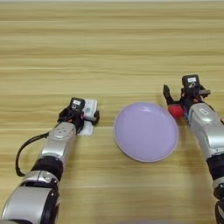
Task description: Move the objects on the table
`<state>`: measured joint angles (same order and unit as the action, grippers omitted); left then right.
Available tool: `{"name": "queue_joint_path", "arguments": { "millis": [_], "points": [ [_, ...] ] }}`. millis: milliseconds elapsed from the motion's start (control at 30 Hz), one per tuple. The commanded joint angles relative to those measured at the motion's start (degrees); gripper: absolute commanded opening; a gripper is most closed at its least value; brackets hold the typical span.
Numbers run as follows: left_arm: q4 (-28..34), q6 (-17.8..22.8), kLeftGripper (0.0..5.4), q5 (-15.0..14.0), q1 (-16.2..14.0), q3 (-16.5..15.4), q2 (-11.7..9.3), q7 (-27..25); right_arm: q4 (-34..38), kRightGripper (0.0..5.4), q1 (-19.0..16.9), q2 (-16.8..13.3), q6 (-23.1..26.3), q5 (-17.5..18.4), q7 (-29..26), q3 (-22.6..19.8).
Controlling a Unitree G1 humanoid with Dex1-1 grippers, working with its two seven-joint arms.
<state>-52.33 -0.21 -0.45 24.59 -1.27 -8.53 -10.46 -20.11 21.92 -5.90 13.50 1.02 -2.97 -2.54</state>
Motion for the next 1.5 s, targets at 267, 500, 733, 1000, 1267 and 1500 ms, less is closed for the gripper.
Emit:
{"name": "queue_joint_path", "arguments": {
  "millis": [267,500,733,1000,1267,1500],
  "points": [
    [-5.63,8.61,4.28,0.67,-3.11,0.92,-1.00,-3.16,1.11,5.40,0.07,0.56,1.49,0.08,0.28,0.21],
    [-6.07,9.62,3.80,-0.65,-2.58,0.05,-1.07,-4.28,1.50,5.40,0.04,0.72,1.77,0.06,0.42,0.12],
    [-5.85,8.77,3.54,-1.47,-2.06,-0.43,-1.08,-4.13,1.52,5.40,0.08,0.67,1.80,0.05,0.39,0.02],
    [-5.54,7.20,3.27,-2.92,-1.25,-2.11,-0.65,-3.84,1.41,5.40,0.00,0.54,1.72,0.03,0.31,-0.02],
    [-4.93,6.89,3.16,-4.19,-0.72,-3.65,-0.12,-3.35,0.91,5.40,-0.11,0.21,1.53,-0.01,0.06,-0.13],
    [-0.62,8.69,3.10,-5.25,-1.34,-4.46,0.36,-4.22,0.71,5.40,-0.05,0.20,1.48,-0.07,0.12,-0.11]
  ]
}}
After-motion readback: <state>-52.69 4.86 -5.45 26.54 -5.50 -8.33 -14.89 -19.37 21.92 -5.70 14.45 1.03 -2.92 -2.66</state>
